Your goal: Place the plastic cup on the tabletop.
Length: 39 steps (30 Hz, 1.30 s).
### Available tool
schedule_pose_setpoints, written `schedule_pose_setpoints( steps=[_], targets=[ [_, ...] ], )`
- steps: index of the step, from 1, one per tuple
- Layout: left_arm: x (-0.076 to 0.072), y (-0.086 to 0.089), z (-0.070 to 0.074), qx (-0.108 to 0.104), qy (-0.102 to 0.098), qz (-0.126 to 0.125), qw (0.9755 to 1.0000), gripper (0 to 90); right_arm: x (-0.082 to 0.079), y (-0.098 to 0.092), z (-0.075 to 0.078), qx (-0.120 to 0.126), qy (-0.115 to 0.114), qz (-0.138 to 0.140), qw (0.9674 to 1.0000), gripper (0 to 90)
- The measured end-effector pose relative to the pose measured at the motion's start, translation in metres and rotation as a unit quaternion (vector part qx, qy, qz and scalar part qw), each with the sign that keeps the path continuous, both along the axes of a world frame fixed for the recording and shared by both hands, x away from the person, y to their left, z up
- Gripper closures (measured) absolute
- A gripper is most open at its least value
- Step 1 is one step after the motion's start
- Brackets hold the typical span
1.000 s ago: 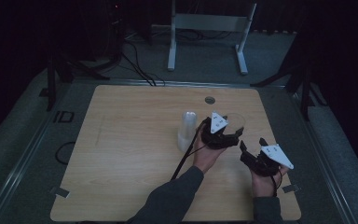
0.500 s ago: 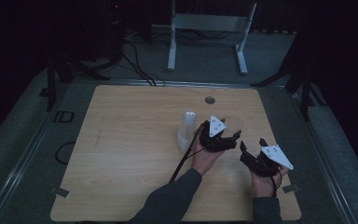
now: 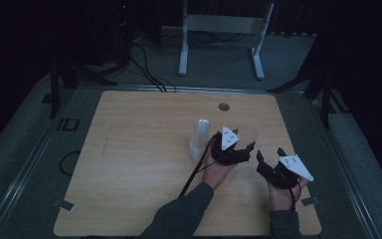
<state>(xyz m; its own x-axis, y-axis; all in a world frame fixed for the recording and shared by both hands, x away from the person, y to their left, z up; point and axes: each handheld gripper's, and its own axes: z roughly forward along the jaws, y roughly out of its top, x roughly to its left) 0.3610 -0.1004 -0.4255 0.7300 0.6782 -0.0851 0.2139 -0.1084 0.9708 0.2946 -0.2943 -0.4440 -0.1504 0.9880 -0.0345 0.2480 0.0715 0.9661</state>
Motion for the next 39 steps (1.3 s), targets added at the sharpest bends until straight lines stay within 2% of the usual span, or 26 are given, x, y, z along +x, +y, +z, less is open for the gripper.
schedule_pose_setpoints(
  steps=[22,35,39],
  targets=[
    [-0.005,0.005,-0.015,-0.006,-0.006,0.017,0.9998,28.8,0.0,-0.001,-0.001,-0.002,0.0,-0.002,1.0,25.3],
    [-0.007,0.004,-0.022,0.004,-0.012,0.016,0.9998,28.6,-0.001,-0.001,0.0,-0.002,0.0,-0.001,1.0,25.3],
    [-0.009,0.004,-0.023,0.012,-0.019,0.017,0.9996,28.7,-0.001,-0.001,0.0,-0.002,0.0,-0.001,1.0,25.3]
  ],
)
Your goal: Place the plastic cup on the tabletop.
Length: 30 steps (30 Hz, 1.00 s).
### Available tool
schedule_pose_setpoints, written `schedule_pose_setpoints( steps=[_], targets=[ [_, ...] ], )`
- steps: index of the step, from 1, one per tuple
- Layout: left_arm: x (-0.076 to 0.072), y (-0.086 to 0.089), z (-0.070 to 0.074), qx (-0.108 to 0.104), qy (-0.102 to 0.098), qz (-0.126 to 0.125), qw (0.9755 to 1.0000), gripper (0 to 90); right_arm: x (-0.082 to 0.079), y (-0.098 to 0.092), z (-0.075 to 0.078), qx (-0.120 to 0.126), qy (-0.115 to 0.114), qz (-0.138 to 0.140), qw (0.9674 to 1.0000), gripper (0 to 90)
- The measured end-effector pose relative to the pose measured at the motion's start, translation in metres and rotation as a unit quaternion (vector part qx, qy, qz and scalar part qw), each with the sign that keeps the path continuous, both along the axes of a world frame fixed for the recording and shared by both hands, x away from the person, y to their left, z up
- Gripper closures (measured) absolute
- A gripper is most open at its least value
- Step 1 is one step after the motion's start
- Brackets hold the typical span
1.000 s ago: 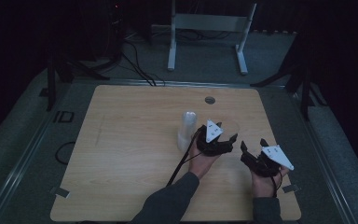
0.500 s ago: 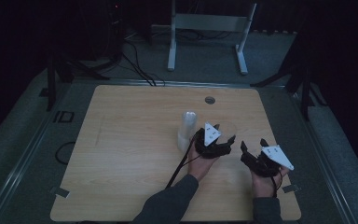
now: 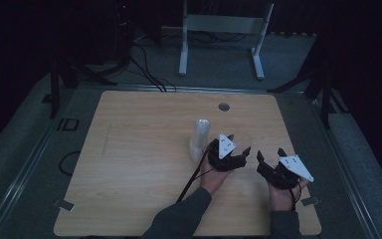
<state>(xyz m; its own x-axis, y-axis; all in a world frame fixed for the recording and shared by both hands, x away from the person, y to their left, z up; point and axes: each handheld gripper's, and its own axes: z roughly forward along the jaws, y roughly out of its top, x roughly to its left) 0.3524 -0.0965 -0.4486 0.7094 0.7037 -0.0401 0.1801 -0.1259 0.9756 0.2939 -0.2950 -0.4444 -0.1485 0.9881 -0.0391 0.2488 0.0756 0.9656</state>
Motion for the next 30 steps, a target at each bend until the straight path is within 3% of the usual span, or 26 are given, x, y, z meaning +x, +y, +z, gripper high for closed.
schedule_pose_setpoints(
  steps=[15,30],
  targets=[
    [-0.002,-0.001,-0.009,0.014,-0.002,0.003,0.9999,28.8,0.0,0.0,-0.001,0.001,0.001,0.0,1.0,25.3],
    [-0.001,0.0,-0.022,0.025,0.012,0.001,0.9996,28.8,0.0,0.0,-0.001,0.001,0.002,0.001,1.0,25.7]
  ],
)
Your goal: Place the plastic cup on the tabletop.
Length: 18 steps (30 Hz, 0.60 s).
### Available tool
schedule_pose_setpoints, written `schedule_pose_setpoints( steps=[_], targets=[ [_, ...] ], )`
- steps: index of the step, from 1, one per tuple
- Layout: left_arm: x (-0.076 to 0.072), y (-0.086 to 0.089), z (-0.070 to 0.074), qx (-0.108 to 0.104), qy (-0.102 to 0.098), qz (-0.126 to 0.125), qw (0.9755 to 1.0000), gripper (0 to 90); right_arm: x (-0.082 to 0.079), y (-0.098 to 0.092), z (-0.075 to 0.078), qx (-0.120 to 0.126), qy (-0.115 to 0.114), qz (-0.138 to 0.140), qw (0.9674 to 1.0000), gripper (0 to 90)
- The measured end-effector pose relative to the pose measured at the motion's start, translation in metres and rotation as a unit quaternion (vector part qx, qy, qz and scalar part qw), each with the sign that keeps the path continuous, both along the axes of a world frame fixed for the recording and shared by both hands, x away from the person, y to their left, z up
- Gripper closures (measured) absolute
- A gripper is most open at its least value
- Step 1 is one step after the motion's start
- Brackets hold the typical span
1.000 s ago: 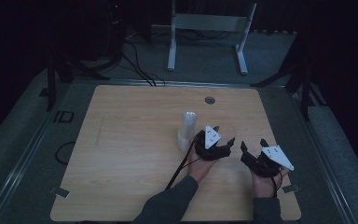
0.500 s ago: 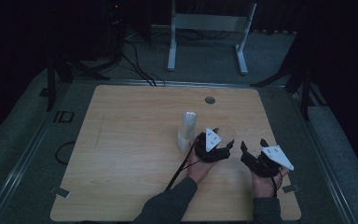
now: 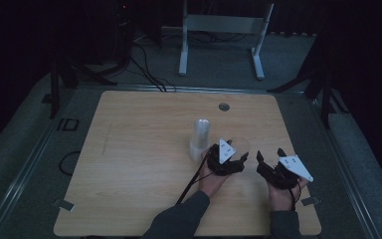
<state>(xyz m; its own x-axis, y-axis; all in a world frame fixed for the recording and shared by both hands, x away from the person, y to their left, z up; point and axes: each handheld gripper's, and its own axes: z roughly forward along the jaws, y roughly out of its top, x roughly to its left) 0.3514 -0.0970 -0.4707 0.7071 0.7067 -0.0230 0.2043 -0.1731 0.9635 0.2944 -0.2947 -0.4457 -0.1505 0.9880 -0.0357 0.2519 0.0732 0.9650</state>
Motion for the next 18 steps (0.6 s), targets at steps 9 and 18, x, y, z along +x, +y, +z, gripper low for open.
schedule_pose_setpoints(
  steps=[9,18],
  targets=[
    [0.002,0.001,-0.006,0.006,0.013,0.0,0.9999,28.8,0.0,-0.001,0.0,0.0,-0.001,-0.001,1.0,25.7],
    [0.003,-0.001,-0.012,0.019,0.017,-0.001,0.9997,28.5,0.0,0.0,0.0,0.0,0.0,0.0,1.0,25.7]
  ],
)
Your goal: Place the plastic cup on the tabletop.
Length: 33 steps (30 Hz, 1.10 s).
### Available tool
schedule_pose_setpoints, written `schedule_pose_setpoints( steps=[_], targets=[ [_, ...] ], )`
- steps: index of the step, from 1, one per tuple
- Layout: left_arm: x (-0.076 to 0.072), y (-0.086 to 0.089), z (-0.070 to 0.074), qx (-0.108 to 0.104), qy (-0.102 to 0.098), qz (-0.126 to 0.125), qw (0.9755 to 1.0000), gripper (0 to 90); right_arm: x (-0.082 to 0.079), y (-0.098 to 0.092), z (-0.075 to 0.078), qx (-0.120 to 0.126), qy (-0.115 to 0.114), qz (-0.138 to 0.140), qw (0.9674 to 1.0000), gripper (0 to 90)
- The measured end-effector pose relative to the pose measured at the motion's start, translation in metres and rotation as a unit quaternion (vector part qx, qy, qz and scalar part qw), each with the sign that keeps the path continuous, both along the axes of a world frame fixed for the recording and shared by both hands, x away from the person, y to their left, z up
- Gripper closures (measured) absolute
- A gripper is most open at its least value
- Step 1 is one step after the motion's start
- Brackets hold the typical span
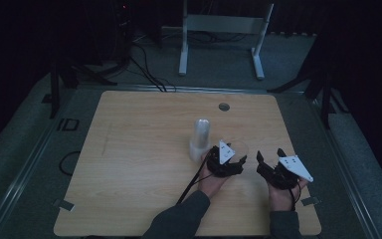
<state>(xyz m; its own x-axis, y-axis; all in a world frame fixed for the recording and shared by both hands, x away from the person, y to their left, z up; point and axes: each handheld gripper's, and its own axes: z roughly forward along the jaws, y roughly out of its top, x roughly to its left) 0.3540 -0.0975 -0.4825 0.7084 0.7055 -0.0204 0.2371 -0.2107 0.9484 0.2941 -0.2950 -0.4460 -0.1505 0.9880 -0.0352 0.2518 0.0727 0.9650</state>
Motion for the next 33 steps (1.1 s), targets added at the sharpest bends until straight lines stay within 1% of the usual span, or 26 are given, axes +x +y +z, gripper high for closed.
schedule_pose_setpoints(
  steps=[6,12,14,17,20,25,27,29,33],
  targets=[
    [0.0003,-0.0002,-0.0016,0.003,-0.003,0.0,1.0,27.9,-0.0002,-0.0006,0.0005,0.003,-0.001,0.0,1.0,25.7],
    [-0.0008,0.0014,-0.0038,-0.003,-0.002,0.0,1.0,27.5,-0.0002,-0.0006,0.0004,0.003,-0.001,0.001,1.0,25.7],
    [-0.0014,0.0017,-0.0042,-0.002,-0.002,-0.001,1.0,26.2,-0.0001,-0.0003,0.0002,0.001,-0.001,0.0,1.0,25.7],
    [-0.0021,0.0014,-0.0049,-0.001,0.006,-0.006,1.0,21.7,-0.0002,0.0001,0.0001,0.001,-0.001,0.0,1.0,25.7],
    [-0.0035,0.0006,-0.0056,0.001,0.01,-0.011,0.9999,20.9,-0.0001,0.0003,0.0,0.0,0.0,0.001,1.0,25.7],
    [-0.0053,0.0006,-0.0054,0.003,0.019,-0.013,0.9997,16.7,0.0,0.0005,-0.0002,-0.001,0.0,0.001,1.0,25.7],
    [-0.0057,0.0011,-0.0061,0.006,0.022,-0.007,0.9997,15.6,-0.0001,0.0003,-0.0002,-0.001,0.0,0.001,1.0,25.7],
    [-0.0054,0.0034,-0.0075,0.003,0.031,-0.005,0.9995,15.1,-0.0003,0.0,0.0,0.0,-0.001,0.0,1.0,25.7],
    [-0.0069,0.0065,-0.0091,0.002,0.033,-0.001,0.9995,14.8,-0.0003,0.0001,0.0,0.0,-0.001,0.001,1.0,25.7]
  ],
)
